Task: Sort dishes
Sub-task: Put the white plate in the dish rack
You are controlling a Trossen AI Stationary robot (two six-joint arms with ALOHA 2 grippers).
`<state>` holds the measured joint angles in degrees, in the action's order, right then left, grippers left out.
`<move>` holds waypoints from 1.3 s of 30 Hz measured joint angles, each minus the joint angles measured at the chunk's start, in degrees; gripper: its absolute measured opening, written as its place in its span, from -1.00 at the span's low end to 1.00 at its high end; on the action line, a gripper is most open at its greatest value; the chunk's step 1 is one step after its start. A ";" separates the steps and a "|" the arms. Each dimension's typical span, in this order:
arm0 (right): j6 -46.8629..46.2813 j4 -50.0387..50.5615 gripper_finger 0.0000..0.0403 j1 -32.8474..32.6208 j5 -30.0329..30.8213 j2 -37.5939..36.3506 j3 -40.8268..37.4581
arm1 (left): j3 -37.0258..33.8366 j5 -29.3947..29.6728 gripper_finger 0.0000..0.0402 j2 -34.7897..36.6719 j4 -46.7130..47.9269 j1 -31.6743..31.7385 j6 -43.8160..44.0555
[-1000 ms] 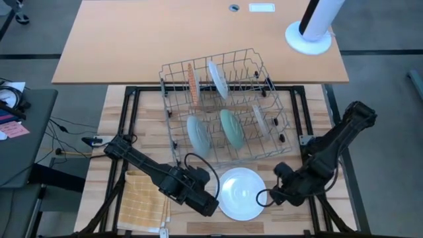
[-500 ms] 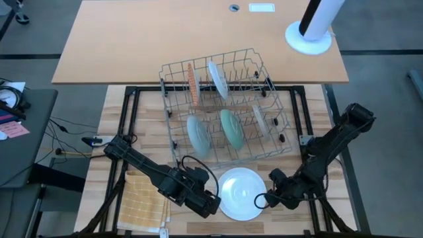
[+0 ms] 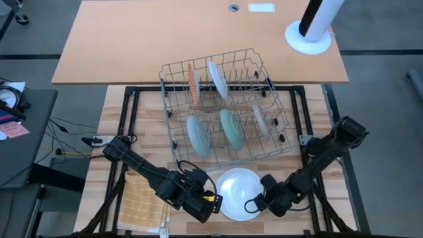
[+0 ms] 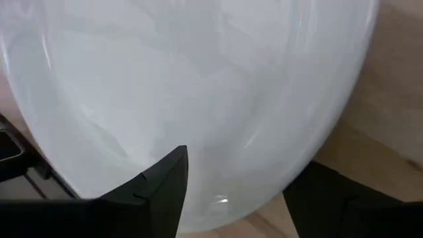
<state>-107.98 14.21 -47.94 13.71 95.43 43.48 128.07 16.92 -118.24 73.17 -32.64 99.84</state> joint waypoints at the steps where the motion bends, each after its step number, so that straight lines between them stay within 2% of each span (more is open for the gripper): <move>1: 0.00 -0.44 0.16 0.00 0.24 0.16 0.00 | 0.00 0.10 -0.26 0.00 -0.18 -0.02 0.23; 5: 0.01 -0.34 0.15 -0.05 1.28 0.27 -0.05 | 0.00 0.75 -0.26 0.00 -0.69 -0.02 0.34; 9: -0.04 -0.11 0.06 0.45 1.28 0.25 -0.13 | 0.00 1.74 -0.26 0.00 -0.70 -0.02 0.41; 21: 0.88 1.69 -0.54 0.90 3.40 0.41 -0.26 | 0.00 2.00 -0.26 0.00 -0.70 -0.02 0.30; 34: -1.22 1.24 -0.89 3.52 4.29 0.49 -0.26 | 0.00 2.83 -0.26 0.00 -0.68 -0.02 -0.62; 39: -2.86 1.14 -0.93 3.54 5.17 0.49 -0.26 | 0.00 2.87 -0.26 0.02 -0.68 -0.02 -0.62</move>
<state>-110.85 15.35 -44.40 18.88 95.92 43.22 128.07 19.79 -118.22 72.49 -32.67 99.22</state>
